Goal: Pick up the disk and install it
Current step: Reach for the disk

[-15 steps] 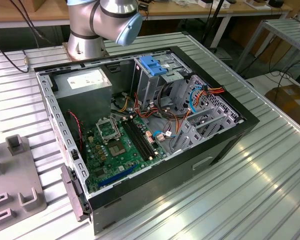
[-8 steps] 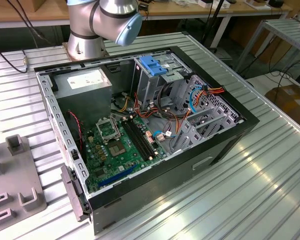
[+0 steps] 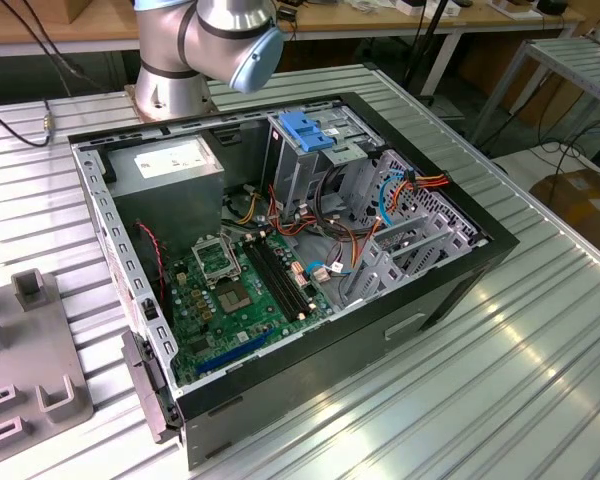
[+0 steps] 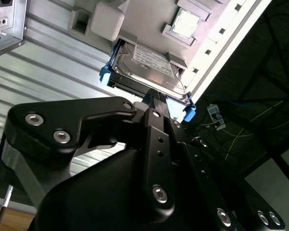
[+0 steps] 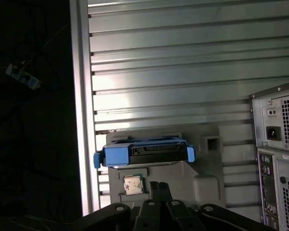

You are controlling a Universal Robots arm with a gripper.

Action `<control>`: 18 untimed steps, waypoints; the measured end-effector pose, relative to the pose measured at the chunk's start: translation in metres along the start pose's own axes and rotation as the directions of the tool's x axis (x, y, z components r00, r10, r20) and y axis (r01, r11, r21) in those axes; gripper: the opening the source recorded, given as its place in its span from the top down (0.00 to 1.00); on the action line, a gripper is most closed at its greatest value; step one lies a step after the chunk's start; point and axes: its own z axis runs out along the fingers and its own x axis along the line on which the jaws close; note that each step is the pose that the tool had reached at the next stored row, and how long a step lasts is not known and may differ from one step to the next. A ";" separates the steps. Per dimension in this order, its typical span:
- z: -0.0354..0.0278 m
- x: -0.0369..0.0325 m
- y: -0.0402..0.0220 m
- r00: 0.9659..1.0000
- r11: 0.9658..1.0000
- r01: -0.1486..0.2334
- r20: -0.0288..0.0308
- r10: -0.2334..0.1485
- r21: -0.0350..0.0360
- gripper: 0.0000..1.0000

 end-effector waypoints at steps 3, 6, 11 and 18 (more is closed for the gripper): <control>0.0003 0.0061 -0.0004 1.000 1.000 0.000 0.000 0.000 0.000 0.90; 0.0006 0.0120 -0.0006 1.000 1.000 0.000 0.000 0.000 0.000 0.90; 0.0007 0.0155 -0.0008 1.000 1.000 0.000 0.000 0.000 0.000 0.90; 0.0014 0.0179 0.0065 1.000 1.000 0.000 0.000 0.000 0.000 0.90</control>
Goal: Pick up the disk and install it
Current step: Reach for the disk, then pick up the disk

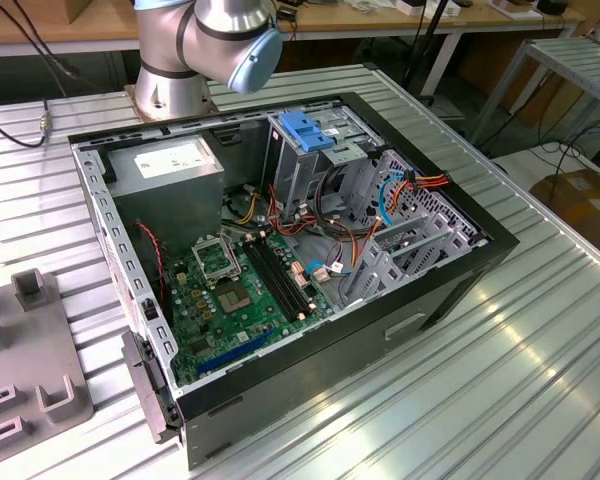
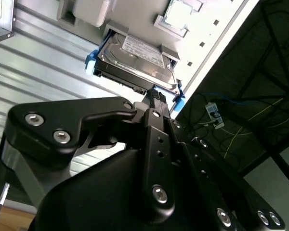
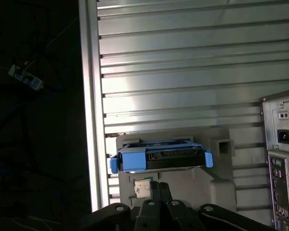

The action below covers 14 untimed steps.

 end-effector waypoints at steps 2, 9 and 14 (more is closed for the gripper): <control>0.0002 0.0015 -0.0001 1.000 1.000 0.000 0.000 0.000 0.000 0.90; 0.0002 0.0018 0.0000 1.000 1.000 0.000 0.000 0.000 0.000 0.90; 0.0002 0.0020 0.0000 1.000 1.000 0.000 0.000 0.000 0.000 0.90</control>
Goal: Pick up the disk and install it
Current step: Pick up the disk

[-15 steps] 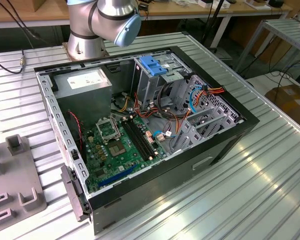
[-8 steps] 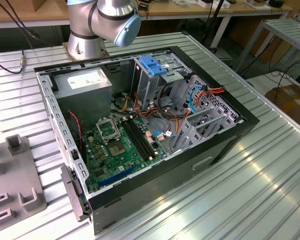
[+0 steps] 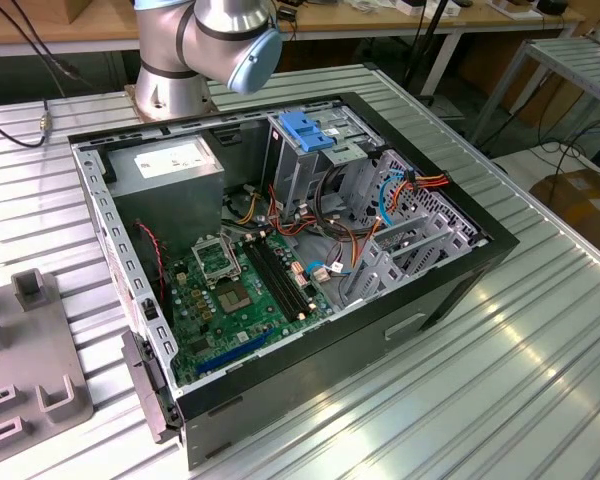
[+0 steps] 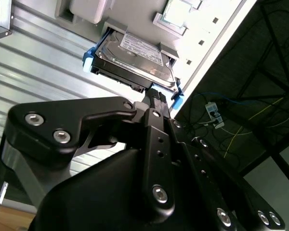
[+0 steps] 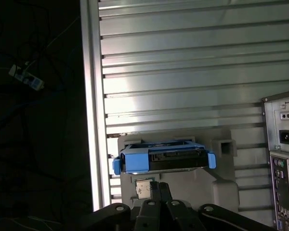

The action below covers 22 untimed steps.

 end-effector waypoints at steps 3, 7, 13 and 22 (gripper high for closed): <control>0.0000 0.0001 0.0000 1.000 1.000 0.000 0.000 0.000 0.000 0.90; 0.0000 0.0001 0.0000 1.000 1.000 0.015 -0.001 -0.015 0.001 0.90; 0.0001 0.0002 -0.0001 0.995 0.995 0.100 -0.004 -0.100 0.003 0.90; 0.0000 0.0002 0.0000 0.956 0.956 0.292 -0.013 -0.291 0.009 0.90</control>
